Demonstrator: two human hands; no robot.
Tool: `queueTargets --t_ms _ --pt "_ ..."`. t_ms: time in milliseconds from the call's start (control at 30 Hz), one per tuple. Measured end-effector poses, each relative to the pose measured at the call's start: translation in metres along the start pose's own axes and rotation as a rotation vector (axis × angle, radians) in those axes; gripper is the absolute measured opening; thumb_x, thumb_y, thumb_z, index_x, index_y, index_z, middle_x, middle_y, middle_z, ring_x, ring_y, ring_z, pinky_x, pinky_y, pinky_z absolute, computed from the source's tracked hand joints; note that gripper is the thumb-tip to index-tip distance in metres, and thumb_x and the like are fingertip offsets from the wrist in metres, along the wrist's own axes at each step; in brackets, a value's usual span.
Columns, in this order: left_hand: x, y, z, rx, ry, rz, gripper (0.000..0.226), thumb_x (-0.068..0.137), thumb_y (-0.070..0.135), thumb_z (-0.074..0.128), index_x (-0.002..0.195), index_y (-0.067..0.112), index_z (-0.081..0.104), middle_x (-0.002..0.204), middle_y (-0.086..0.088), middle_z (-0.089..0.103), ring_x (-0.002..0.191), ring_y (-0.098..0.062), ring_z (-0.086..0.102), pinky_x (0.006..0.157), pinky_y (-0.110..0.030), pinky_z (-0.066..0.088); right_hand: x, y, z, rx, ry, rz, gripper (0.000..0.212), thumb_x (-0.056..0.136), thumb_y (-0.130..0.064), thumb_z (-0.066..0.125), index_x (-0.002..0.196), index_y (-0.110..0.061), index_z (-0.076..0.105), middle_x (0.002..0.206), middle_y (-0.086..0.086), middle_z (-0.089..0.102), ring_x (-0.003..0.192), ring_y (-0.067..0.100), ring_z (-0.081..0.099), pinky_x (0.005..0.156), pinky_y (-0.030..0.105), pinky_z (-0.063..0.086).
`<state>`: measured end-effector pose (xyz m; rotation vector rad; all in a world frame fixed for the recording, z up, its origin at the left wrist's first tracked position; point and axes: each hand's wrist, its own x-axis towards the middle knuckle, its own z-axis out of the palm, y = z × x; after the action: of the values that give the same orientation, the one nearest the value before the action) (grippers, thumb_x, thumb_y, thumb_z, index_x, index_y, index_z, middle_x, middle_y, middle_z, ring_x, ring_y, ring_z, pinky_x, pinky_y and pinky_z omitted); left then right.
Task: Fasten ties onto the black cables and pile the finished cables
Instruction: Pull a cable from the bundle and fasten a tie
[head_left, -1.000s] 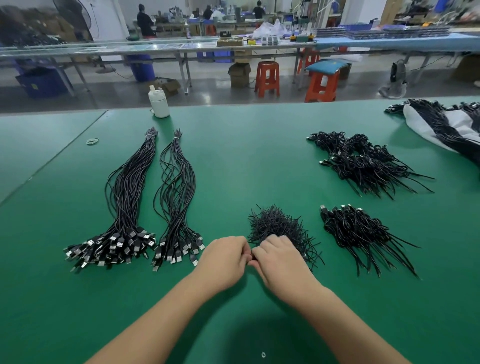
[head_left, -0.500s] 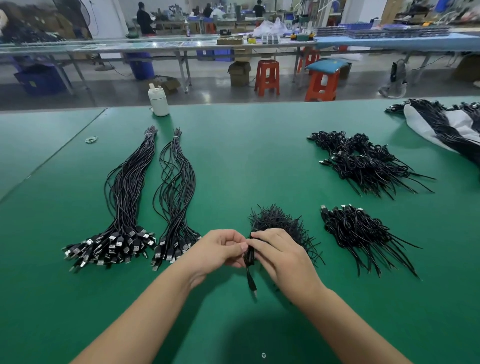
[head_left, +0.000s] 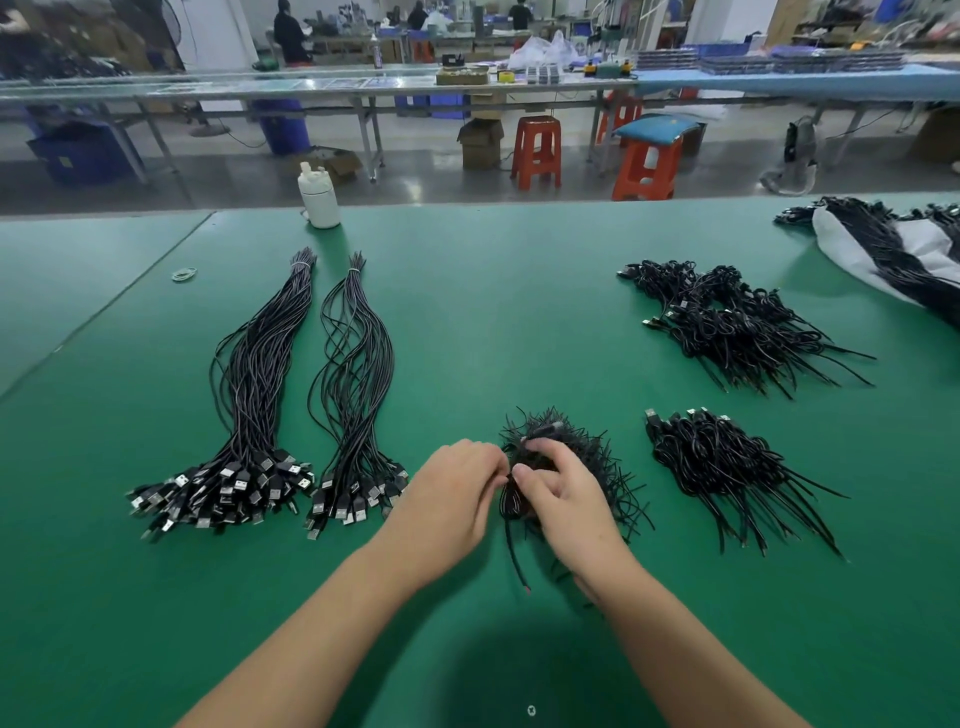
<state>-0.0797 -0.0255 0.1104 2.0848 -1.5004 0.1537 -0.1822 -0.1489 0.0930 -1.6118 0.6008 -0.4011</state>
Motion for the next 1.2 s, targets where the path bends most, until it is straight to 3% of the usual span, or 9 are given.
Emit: queueTargets --t_ms 67,200,400,567,667,767,867,1000,1200 --pt "-0.001 0.0 -0.001 0.006 -0.009 -0.003 0.005 0.097 0.012 0.054 0.095 0.011 0.059 0.088 -0.003 0.059 0.081 -0.024 0.052 0.077 -0.037 0.043 -0.001 0.001 0.0 0.072 -0.011 0.04 0.019 0.098 -0.021 0.06 0.115 -0.029 0.054 0.071 0.015 0.063 0.065 0.017 0.049 0.065 0.03 0.04" --pt "-0.003 0.003 -0.002 -0.189 0.022 -0.129 0.009 0.097 0.012 0.055 0.092 0.019 0.055 0.083 0.007 0.058 0.077 -0.012 0.052 0.074 -0.029 0.045 -0.002 -0.004 -0.001 0.174 -0.061 -0.019 0.009 0.1 -0.009 0.055 0.101 -0.017 0.059 0.067 0.008 0.059 0.061 0.013 0.049 0.06 0.02 0.046" --pt "0.001 0.0 -0.008 -0.292 -0.038 -0.367 0.019 0.097 0.018 0.058 0.084 0.031 0.052 0.072 0.014 0.057 0.065 0.003 0.05 0.061 -0.01 0.036 -0.005 -0.008 -0.005 0.037 -0.222 -0.062 0.035 0.092 0.006 0.061 0.117 -0.018 0.066 0.097 0.022 0.069 0.082 0.016 0.061 0.087 0.037 0.055" --pt "0.0 0.006 -0.005 -0.253 -0.036 -0.326 0.019 0.098 0.015 0.055 0.086 0.027 0.048 0.074 0.017 0.053 0.07 0.006 0.049 0.063 -0.009 0.034 -0.005 -0.009 -0.003 -0.066 -0.1 -0.12 0.01 0.093 -0.015 0.067 0.086 -0.017 0.075 0.082 0.007 0.065 0.062 0.011 0.056 0.06 0.028 0.046" --pt "-0.002 0.006 -0.001 -0.168 -0.005 -0.252 0.018 0.098 0.014 0.053 0.088 0.026 0.045 0.08 0.011 0.05 0.073 -0.005 0.043 0.067 -0.018 0.032 -0.004 -0.007 -0.005 -0.048 -0.103 -0.054 0.03 0.098 -0.023 0.062 0.069 -0.014 0.063 0.071 0.002 0.054 0.053 0.017 0.043 0.053 0.028 0.032" --pt "-0.005 0.007 0.001 -0.016 0.048 -0.092 0.012 0.096 0.01 0.052 0.087 0.018 0.049 0.081 0.002 0.049 0.076 -0.016 0.041 0.069 -0.029 0.036 -0.002 -0.01 -0.004 -0.01 -0.124 -0.012 0.027 0.101 -0.024 0.055 0.078 -0.026 0.068 0.061 0.003 0.058 0.049 0.018 0.044 0.052 0.029 0.035" --pt "-0.007 0.008 0.003 0.097 0.058 0.025 0.011 0.088 0.002 0.056 0.085 0.012 0.053 0.078 -0.003 0.051 0.072 -0.023 0.045 0.067 -0.035 0.041 0.002 -0.009 -0.002 0.097 -0.105 0.057 0.013 0.1 -0.023 0.058 0.112 -0.027 0.06 0.065 0.005 0.068 0.049 0.015 0.049 0.047 0.024 0.041" --pt "-0.008 0.008 0.003 0.14 0.046 0.073 0.011 0.087 -0.001 0.062 0.088 0.009 0.057 0.08 -0.004 0.054 0.072 -0.025 0.048 0.067 -0.036 0.042 0.003 -0.01 -0.004 0.084 -0.114 0.072 0.005 0.1 -0.02 0.059 0.103 -0.019 0.062 0.066 0.008 0.07 0.057 0.023 0.054 0.042 0.023 0.041" --pt "-0.005 0.007 0.0 -0.182 0.029 -0.298 0.008 0.098 0.017 0.054 0.091 0.02 0.052 0.082 0.007 0.054 0.074 -0.009 0.048 0.068 -0.023 0.035 0.0 -0.013 -0.006 0.156 -0.282 0.055 0.03 0.1 0.009 0.04 0.116 0.0 0.064 0.083 0.014 0.067 0.071 0.019 0.064 0.067 0.028 0.056"
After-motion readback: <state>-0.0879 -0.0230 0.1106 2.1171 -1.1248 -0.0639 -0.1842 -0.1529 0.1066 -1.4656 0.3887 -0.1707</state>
